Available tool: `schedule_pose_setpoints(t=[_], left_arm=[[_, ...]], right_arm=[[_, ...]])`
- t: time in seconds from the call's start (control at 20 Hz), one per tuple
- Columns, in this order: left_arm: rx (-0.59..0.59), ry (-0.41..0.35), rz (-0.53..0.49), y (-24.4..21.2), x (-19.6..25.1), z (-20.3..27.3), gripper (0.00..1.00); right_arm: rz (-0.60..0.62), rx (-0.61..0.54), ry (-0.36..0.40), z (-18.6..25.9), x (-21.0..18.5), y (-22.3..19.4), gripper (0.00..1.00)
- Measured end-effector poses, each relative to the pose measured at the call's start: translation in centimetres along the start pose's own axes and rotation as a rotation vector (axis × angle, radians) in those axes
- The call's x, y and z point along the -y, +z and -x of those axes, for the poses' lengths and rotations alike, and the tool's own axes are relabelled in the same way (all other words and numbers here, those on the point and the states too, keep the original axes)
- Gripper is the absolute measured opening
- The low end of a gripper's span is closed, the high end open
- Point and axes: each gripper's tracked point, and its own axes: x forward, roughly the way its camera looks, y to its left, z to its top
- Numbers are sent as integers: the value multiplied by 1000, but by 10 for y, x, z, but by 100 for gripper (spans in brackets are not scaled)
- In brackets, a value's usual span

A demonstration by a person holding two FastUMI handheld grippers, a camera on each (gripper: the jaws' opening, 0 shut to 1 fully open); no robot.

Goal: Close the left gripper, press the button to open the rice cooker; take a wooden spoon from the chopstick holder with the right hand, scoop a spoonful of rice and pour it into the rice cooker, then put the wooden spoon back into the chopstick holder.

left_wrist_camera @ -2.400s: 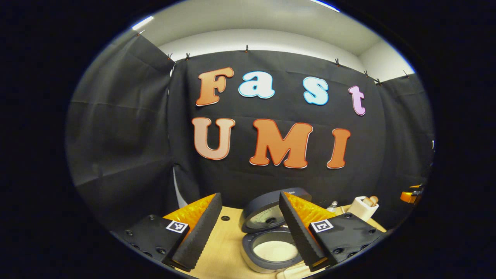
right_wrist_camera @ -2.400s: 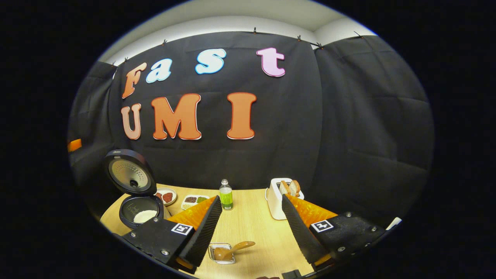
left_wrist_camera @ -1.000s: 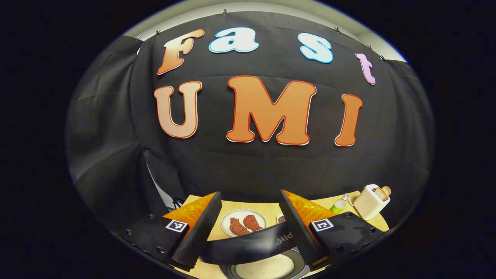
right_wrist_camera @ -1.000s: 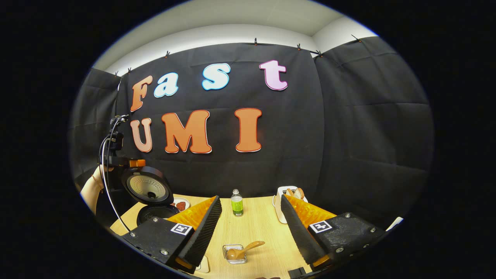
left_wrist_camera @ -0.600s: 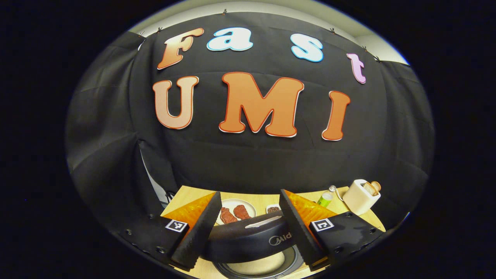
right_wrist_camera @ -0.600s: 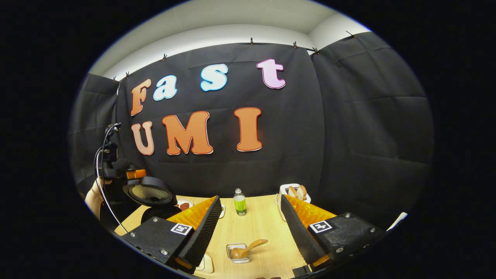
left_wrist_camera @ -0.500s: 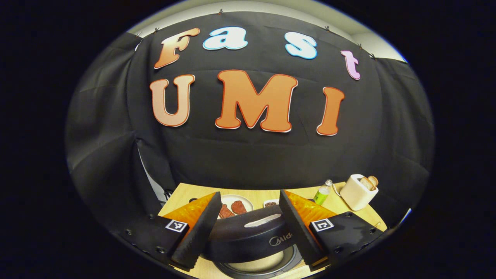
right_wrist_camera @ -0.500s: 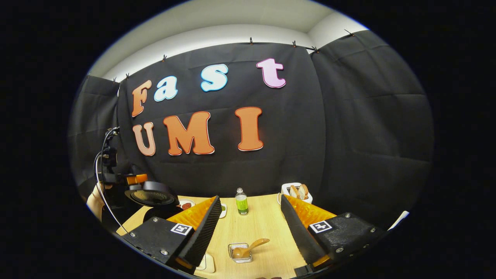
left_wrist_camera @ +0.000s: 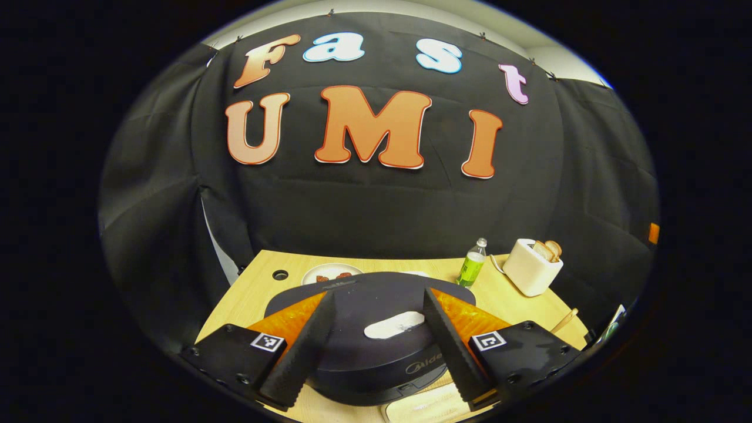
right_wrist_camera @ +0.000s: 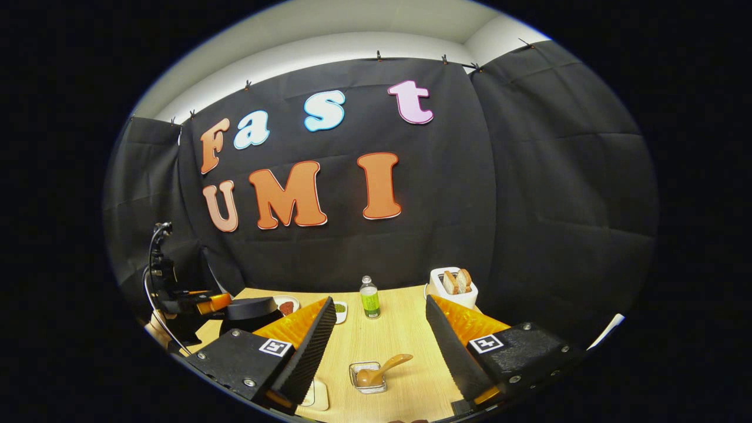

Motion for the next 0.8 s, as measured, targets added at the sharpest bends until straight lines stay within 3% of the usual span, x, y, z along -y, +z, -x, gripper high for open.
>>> schedule_pose_setpoints(t=[0.15,0.35,0.5,0.55,0.65,0.8], left_arm=[[-3,14,13,-34,2,-1,100],[82,51,-55,-51,4,2,99],[81,57,-65,-67,5,1,99],[74,57,-84,-73,7,-1,95],[44,62,-102,-88,6,-2,95],[94,71,-101,-91,5,0,100]], right_arm=[[-5,-13,-4,0,2,-6,94],[-6,-26,-13,1,6,-12,94],[-17,-36,-16,4,8,-17,94],[-19,-40,-16,5,9,-19,94],[-24,-47,-16,5,8,-23,94],[-32,-69,-14,8,8,-30,94]])
